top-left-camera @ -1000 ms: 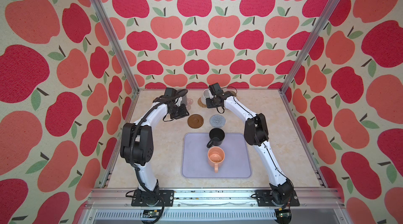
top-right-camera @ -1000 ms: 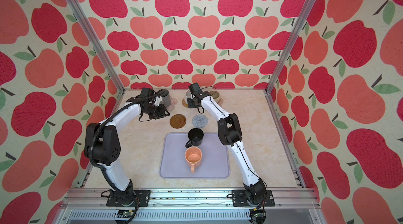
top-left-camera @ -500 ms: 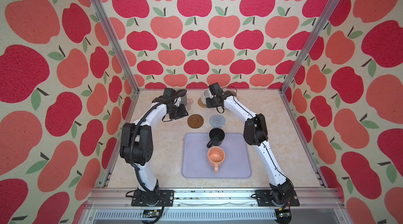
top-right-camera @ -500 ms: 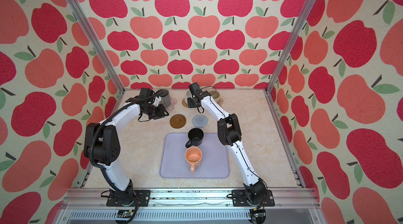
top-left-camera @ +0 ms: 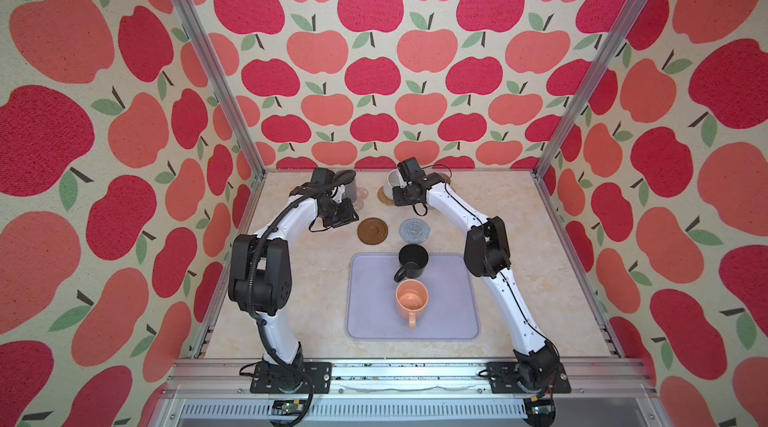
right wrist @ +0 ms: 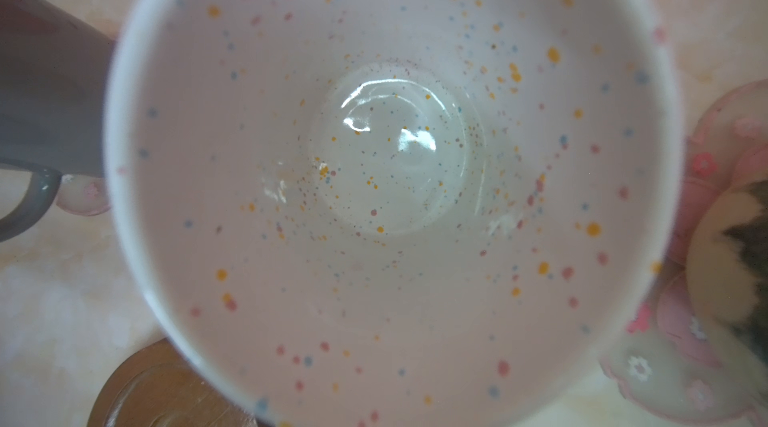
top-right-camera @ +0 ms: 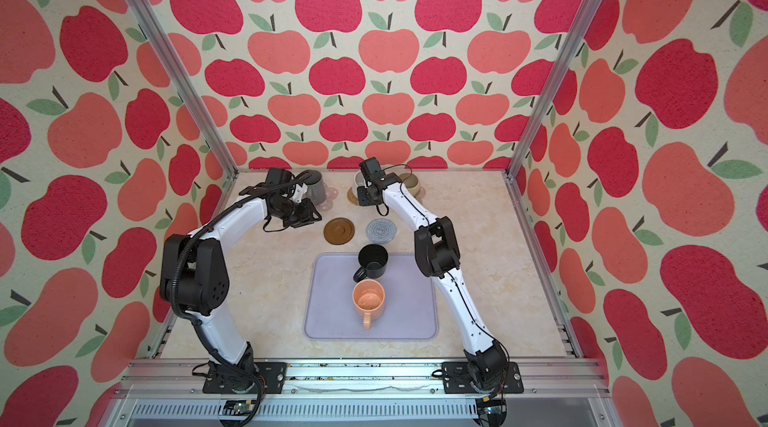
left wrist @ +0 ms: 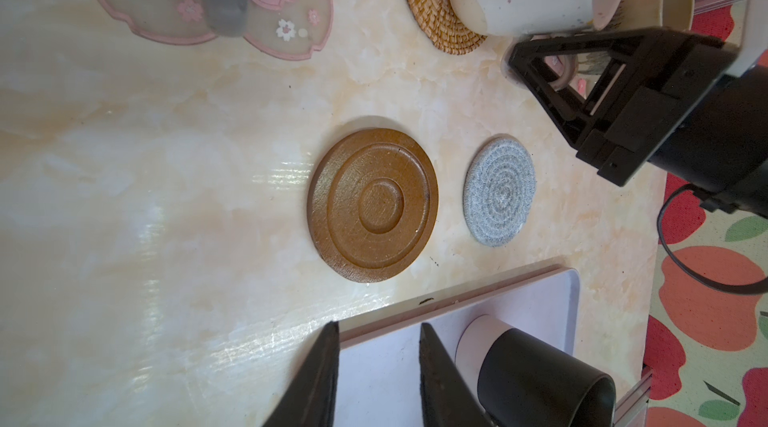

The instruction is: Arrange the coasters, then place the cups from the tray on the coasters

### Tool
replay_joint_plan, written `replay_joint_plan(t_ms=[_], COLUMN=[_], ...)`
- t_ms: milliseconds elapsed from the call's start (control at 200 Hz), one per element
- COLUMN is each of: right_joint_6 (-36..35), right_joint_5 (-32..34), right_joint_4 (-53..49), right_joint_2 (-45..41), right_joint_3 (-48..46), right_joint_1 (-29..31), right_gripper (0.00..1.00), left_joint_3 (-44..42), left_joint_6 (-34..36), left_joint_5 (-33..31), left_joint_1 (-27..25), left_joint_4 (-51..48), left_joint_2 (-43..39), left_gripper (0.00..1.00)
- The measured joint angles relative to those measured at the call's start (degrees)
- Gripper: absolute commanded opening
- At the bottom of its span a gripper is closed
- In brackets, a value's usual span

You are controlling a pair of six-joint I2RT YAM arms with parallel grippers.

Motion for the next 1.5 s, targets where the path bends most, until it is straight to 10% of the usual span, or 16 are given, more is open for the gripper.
replay_joint_plan(t_ms=[675,991,1501], right_joint_6=[-2.19,-2.19,-1.81], right_joint_5=[0.02,-0.26,-0.81], right_joint_4=[-2.84,-4.26,-3.39], right_joint_2=[-0.98,-0.98,-1.07], right_joint_3=[0.00,1.73,2.67], right_joint_1=[0.11,0.11,0.13], right_gripper=[0.00,0.23,0.20], left_joint_3=[-0.22,-0.22,-0.22], left_joint_6=[-0.02,-0.02,-0.20], left_joint_5=[-0.02,-0.02,-0.04], left_joint_1=[0.00,0.00,0.00], left_joint_4=[-0.02,-0.20,-0.48], left_joint_2=[0.00,0.00,0.00], left_gripper=[0.35,0.35,0.34])
